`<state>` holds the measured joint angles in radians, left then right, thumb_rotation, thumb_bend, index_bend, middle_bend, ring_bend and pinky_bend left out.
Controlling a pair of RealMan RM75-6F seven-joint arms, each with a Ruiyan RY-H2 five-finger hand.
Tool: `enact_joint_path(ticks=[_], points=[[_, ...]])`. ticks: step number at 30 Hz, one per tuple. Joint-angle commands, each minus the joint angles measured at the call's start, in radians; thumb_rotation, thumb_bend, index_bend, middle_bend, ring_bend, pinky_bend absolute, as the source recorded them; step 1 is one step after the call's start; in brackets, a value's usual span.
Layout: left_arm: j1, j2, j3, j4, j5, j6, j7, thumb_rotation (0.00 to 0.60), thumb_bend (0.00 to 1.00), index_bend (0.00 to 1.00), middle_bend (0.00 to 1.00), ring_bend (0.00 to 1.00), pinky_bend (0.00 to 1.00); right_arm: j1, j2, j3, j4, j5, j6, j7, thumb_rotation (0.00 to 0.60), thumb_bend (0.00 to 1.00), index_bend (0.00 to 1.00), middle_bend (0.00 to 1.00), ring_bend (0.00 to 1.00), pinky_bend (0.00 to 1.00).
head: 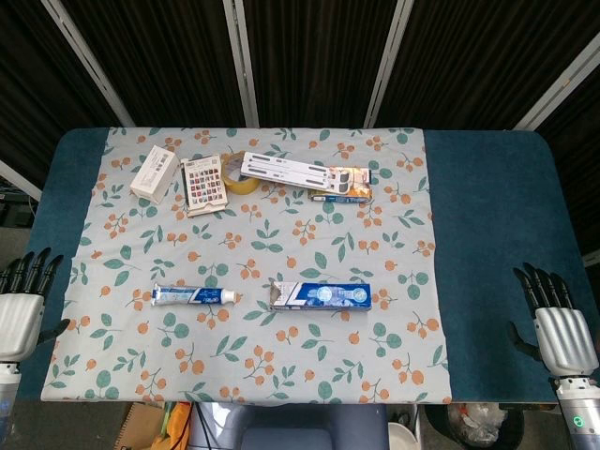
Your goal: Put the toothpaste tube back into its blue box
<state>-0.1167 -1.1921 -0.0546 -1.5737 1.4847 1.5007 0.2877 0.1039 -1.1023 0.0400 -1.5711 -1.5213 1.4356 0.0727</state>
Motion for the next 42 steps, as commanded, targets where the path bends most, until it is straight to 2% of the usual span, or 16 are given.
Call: enact_joint_path(ticks=[1,15,27,32,37,42], points=[[0.000,0.000,0.000,0.000,0.000,0.000,0.000,0.600,0.00,0.01,0.00,0.00,0.08,0.000,0.000,0.000,0.001,0.000,0.000,0.001,0.600,0.40,0.00,0.02,0.00,0.01],[0.004,0.003,-0.001,-0.003,-0.004,0.003,-0.006,0.600,0.00,0.01,0.00,0.00,0.08,0.001,0.001,-0.005,-0.007,-0.007,-0.003,-0.001,0.600,0.40,0.00,0.02,0.00,0.01],[-0.002,0.003,-0.003,-0.005,-0.021,-0.016,-0.008,0.600,0.00,0.00,0.00,0.00,0.08,0.034,0.000,0.008,-0.026,-0.033,-0.023,0.047,0.600,0.39,0.00,0.02,0.00,0.01],[-0.006,0.000,-0.002,-0.007,-0.011,-0.016,-0.003,0.600,0.00,0.01,0.00,0.00,0.08,0.107,0.012,0.007,-0.050,-0.100,-0.094,0.094,0.600,0.35,0.00,0.02,0.00,0.01],[-0.011,-0.005,0.000,-0.003,-0.009,-0.025,0.004,0.600,0.00,0.01,0.00,0.00,0.08,0.182,-0.010,0.017,-0.117,-0.123,-0.184,0.071,0.600,0.35,0.00,0.02,0.00,0.01],[-0.015,-0.002,0.001,-0.006,-0.012,-0.036,-0.001,0.600,0.00,0.00,0.00,0.00,0.08,0.258,-0.091,0.046,-0.220,-0.050,-0.308,-0.035,0.600,0.35,0.00,0.02,0.00,0.01]])
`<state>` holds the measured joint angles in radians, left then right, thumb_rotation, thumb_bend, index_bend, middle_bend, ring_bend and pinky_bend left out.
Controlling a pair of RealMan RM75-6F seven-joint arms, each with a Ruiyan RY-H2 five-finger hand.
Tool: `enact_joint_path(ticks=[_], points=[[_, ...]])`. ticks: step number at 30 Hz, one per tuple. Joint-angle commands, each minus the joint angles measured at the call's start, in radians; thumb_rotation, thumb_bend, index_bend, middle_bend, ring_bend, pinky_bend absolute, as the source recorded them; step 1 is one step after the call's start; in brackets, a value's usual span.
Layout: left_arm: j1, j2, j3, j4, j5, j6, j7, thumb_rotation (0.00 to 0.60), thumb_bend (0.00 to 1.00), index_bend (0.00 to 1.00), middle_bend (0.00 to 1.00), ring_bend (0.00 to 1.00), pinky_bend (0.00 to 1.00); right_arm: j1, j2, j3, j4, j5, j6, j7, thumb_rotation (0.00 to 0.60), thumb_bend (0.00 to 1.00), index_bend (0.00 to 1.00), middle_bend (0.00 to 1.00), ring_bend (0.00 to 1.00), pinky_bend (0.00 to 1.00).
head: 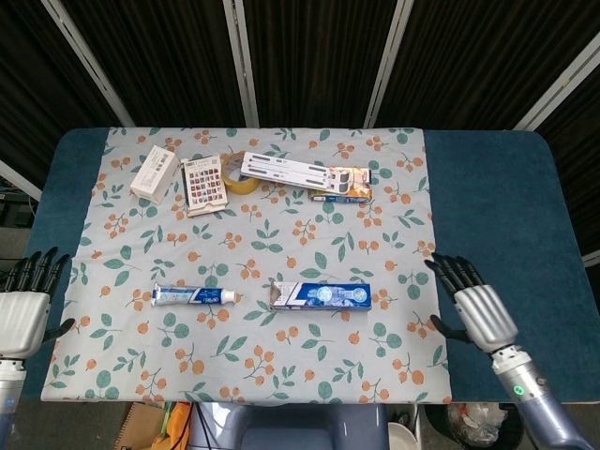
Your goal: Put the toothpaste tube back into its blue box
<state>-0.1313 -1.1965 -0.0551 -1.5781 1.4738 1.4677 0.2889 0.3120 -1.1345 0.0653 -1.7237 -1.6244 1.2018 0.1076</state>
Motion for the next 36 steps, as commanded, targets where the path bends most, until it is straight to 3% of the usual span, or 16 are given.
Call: enact_joint_path(ticks=[1,9,18,25,36], points=[[-0.001,0.004,0.002,-0.003,-0.001,-0.005,-0.004,0.600,0.00,0.01,0.00,0.00,0.08,0.060,-0.074,0.023,-0.081,0.071,-0.094,-0.089,0.600,0.35,0.00,0.02,0.00,0.01],[-0.005,0.019,0.004,-0.006,-0.008,-0.022,-0.025,0.600,0.00,0.01,0.00,0.00,0.08,0.153,-0.241,0.062,-0.121,0.248,-0.214,-0.320,0.600,0.35,0.00,0.02,0.00,0.01],[-0.007,0.035,0.005,-0.025,-0.029,-0.043,-0.038,0.600,0.00,0.00,0.00,0.00,0.08,0.232,-0.396,0.106,-0.046,0.438,-0.239,-0.506,0.600,0.35,0.00,0.04,0.00,0.01],[-0.010,0.044,0.007,-0.037,-0.039,-0.057,-0.046,0.600,0.00,0.01,0.00,0.00,0.08,0.261,-0.454,0.118,0.029,0.518,-0.231,-0.545,0.600,0.35,0.01,0.10,0.02,0.01],[-0.021,0.052,0.005,-0.048,-0.063,-0.090,-0.054,0.600,0.00,0.01,0.00,0.00,0.08,0.293,-0.564,0.114,0.150,0.562,-0.223,-0.552,0.600,0.35,0.15,0.27,0.20,0.14]])
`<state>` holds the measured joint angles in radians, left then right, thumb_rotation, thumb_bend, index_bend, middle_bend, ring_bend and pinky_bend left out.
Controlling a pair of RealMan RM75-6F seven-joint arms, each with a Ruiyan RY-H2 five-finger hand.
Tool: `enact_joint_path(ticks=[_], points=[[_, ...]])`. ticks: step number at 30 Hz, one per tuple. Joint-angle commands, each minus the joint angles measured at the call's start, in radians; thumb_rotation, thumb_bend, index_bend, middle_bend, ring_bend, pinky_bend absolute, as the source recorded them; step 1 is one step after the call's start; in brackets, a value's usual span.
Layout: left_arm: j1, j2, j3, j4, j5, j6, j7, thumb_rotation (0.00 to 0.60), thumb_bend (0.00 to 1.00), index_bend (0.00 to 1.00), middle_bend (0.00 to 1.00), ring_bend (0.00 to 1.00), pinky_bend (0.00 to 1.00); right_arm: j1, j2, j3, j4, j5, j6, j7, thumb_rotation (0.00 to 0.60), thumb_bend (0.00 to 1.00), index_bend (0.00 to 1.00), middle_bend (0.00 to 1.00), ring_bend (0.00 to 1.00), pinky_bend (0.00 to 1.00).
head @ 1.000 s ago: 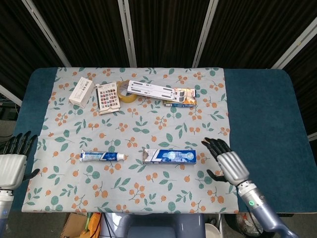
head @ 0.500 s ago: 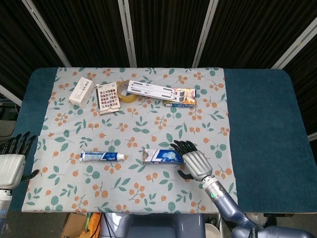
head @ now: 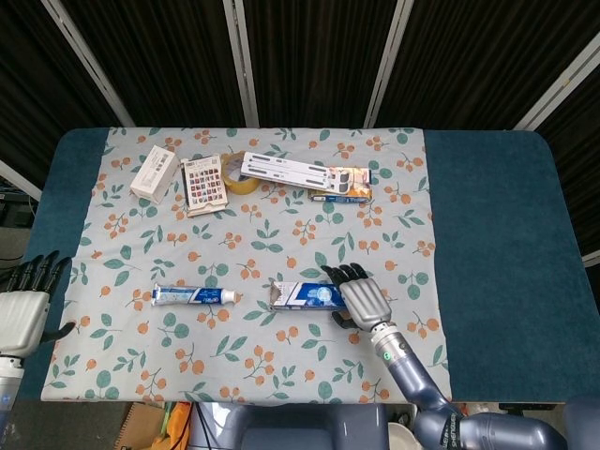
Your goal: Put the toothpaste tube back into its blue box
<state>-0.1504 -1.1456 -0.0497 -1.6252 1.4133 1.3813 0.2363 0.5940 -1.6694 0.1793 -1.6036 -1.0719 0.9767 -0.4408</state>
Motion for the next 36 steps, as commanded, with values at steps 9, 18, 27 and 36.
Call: enact_joint_path(ticks=[9,18,27,36], points=[[-0.011,0.007,-0.001,-0.004,-0.017,-0.028,-0.017,0.600,0.00,0.01,0.00,0.00,0.08,0.021,-0.092,-0.007,0.110,0.003,0.021,0.016,0.600,0.35,0.35,0.47,0.41,0.39],[-0.012,0.010,0.003,-0.008,-0.020,-0.031,-0.019,0.600,0.00,0.02,0.00,0.00,0.08,-0.004,-0.041,-0.007,0.032,-0.079,0.089,0.077,0.600,0.35,0.37,0.48,0.42,0.40],[-0.017,0.011,-0.008,-0.040,-0.048,-0.039,-0.017,0.600,0.00,0.07,0.00,0.00,0.08,-0.112,0.192,-0.065,-0.174,-0.244,0.223,0.201,0.600,0.35,0.37,0.48,0.42,0.40],[-0.097,-0.018,-0.049,-0.103,-0.101,-0.124,0.091,0.600,0.00,0.12,0.12,0.08,0.21,-0.190,0.362,-0.120,-0.249,-0.377,0.311,0.337,0.600,0.35,0.37,0.48,0.42,0.40]])
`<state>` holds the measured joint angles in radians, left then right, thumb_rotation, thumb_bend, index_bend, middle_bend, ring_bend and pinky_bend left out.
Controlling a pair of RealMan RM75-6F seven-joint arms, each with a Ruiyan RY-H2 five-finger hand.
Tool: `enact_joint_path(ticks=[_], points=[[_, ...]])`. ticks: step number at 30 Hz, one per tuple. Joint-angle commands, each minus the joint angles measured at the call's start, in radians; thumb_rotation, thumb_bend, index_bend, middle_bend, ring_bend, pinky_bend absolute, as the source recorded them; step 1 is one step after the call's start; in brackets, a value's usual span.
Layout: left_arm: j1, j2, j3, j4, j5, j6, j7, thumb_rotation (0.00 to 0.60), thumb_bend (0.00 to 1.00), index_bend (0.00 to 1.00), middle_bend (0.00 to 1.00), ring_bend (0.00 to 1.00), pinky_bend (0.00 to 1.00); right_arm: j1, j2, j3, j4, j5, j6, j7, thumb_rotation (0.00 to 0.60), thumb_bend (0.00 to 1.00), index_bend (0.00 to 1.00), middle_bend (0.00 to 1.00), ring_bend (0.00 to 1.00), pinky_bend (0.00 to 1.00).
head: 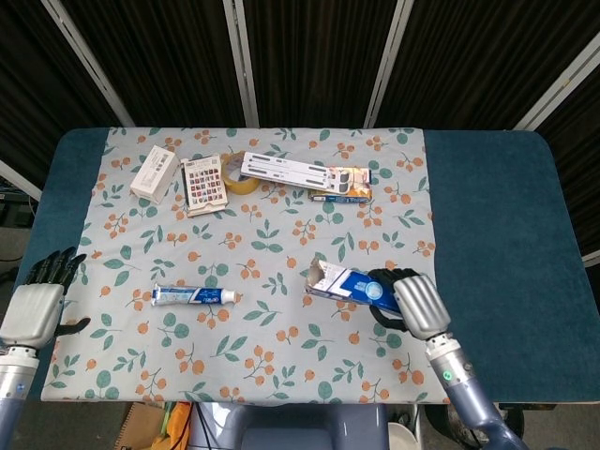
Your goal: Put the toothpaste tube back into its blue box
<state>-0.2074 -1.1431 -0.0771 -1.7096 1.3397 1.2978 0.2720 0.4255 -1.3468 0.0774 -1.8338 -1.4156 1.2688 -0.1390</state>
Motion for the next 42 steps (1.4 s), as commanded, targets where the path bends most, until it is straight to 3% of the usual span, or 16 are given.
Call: enact_joint_path(ticks=[1,5,8,14,23,27,34,42], points=[[-0.055,-0.031,-0.030,-0.023,-0.041,-0.055,0.075,0.600,0.00,0.14,0.14,0.11,0.24,-0.024,0.049,-0.018,-0.021,-0.042,0.024,0.044,0.600,0.35,0.37,0.48,0.42,0.40],[-0.123,-0.086,-0.060,-0.032,-0.123,-0.127,0.170,0.600,0.02,0.18,0.18,0.14,0.28,-0.033,0.084,-0.019,-0.026,-0.068,0.035,0.080,0.600,0.35,0.37,0.48,0.42,0.40],[-0.206,-0.182,-0.066,0.005,-0.209,-0.222,0.284,0.600,0.03,0.21,0.20,0.17,0.31,-0.037,0.100,-0.012,-0.026,-0.066,0.035,0.115,0.600,0.35,0.37,0.48,0.42,0.40],[-0.283,-0.333,-0.067,0.094,-0.306,-0.241,0.405,0.600,0.07,0.33,0.29,0.25,0.39,-0.040,0.109,-0.004,-0.026,-0.074,0.033,0.140,0.600,0.35,0.37,0.48,0.42,0.40],[-0.341,-0.432,-0.071,0.170,-0.348,-0.241,0.443,0.600,0.10,0.39,0.38,0.33,0.43,-0.046,0.109,0.009,-0.021,-0.074,0.035,0.156,0.600,0.35,0.37,0.48,0.42,0.40],[-0.350,-0.445,-0.064,0.180,-0.358,-0.237,0.449,0.600,0.14,0.44,0.45,0.39,0.47,-0.047,0.110,0.012,-0.022,-0.075,0.036,0.159,0.600,0.35,0.37,0.48,0.42,0.40],[-0.353,-0.444,-0.041,0.174,-0.345,-0.214,0.455,0.600,0.36,0.66,0.68,0.59,0.63,-0.051,0.110,0.015,-0.020,-0.075,0.034,0.161,0.600,0.35,0.37,0.48,0.42,0.40],[-0.371,-0.362,-0.041,0.138,-0.232,-0.177,0.427,0.600,0.40,0.69,0.71,0.62,0.65,-0.053,0.112,0.024,-0.020,-0.066,0.031,0.166,0.600,0.35,0.37,0.48,0.42,0.40]])
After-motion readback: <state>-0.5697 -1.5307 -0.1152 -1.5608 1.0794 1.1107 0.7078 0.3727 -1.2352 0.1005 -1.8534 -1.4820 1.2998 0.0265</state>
